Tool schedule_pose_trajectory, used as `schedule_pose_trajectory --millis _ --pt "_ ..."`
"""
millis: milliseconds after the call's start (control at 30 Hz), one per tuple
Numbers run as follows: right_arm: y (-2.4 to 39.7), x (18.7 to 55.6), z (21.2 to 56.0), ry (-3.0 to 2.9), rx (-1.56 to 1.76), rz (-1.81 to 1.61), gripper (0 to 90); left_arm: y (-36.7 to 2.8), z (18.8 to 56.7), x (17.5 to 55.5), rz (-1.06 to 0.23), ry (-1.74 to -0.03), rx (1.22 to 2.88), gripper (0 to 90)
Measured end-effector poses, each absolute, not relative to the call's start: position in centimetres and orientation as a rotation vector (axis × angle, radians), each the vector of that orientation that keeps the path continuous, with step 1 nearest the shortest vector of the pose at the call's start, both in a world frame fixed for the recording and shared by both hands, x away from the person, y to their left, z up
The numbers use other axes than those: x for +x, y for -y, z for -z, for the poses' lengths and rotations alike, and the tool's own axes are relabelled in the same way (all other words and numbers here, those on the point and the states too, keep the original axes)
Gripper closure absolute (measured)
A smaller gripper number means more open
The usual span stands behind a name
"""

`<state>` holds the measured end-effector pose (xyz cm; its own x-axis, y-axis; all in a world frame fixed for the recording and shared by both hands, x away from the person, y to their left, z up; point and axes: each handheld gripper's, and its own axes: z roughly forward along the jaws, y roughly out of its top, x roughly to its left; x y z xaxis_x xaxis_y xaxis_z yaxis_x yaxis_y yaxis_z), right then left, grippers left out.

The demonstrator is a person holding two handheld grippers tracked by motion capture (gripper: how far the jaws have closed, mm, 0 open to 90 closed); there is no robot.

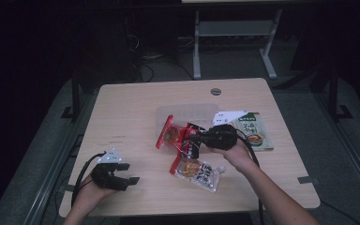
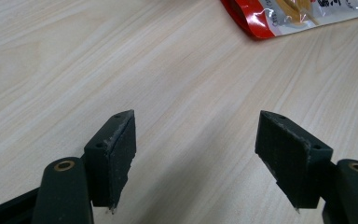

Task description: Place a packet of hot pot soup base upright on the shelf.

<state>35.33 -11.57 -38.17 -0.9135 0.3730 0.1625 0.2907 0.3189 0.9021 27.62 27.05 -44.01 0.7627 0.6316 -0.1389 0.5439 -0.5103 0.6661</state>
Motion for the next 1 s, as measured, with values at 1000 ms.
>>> schedule_pose_trajectory --millis 1000 --pt "10.1 39.8 38.6 -2.516 0.707 -1.562 89.4 -26.9 44.3 27.6 -0.145 -0.886 2.220 28.0"
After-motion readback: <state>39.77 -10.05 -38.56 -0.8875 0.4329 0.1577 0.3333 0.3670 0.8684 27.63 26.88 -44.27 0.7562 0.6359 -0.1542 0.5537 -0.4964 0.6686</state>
